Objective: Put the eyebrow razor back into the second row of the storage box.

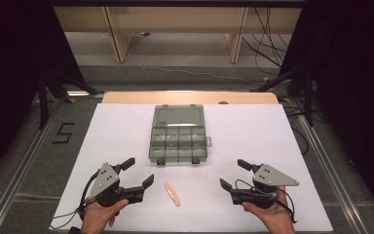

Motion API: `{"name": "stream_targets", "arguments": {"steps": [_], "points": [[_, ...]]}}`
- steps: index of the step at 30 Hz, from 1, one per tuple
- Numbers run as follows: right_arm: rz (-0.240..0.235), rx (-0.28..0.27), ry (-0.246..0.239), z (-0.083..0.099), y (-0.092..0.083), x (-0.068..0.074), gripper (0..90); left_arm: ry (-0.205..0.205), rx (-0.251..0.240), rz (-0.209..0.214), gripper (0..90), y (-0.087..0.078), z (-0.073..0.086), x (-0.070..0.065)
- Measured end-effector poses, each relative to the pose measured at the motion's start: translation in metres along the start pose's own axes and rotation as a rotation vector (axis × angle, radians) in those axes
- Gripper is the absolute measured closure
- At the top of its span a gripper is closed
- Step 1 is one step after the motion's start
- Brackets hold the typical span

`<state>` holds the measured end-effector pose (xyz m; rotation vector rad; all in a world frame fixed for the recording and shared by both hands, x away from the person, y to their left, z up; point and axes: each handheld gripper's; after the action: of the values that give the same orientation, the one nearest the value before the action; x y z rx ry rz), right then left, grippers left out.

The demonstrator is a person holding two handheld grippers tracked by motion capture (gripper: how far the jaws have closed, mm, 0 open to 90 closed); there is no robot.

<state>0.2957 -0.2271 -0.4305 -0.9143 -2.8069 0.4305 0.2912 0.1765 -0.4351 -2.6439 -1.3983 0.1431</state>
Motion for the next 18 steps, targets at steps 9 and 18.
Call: {"name": "stream_targets", "arguments": {"steps": [9, 18], "points": [[-0.007, -0.001, 0.004, 0.0006, 0.0004, -0.0006, 15.6, -0.006, 0.013, -0.007, 15.5, -0.0008, 0.0000, -0.0010], [-0.012, 0.009, -0.008, 0.0014, 0.0022, -0.0010, 15.8, -0.005, 0.013, -0.007, 15.5, -0.0010, -0.0001, -0.0009]]}}
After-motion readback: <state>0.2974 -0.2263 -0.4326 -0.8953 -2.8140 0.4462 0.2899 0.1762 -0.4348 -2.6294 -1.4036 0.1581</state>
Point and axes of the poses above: each handheld gripper's, and its own axes: y roughly forward along the jaws, z roughly out of its underside, x roughly to its left, and after that the axes turned 8 degrees about -z, right-handed
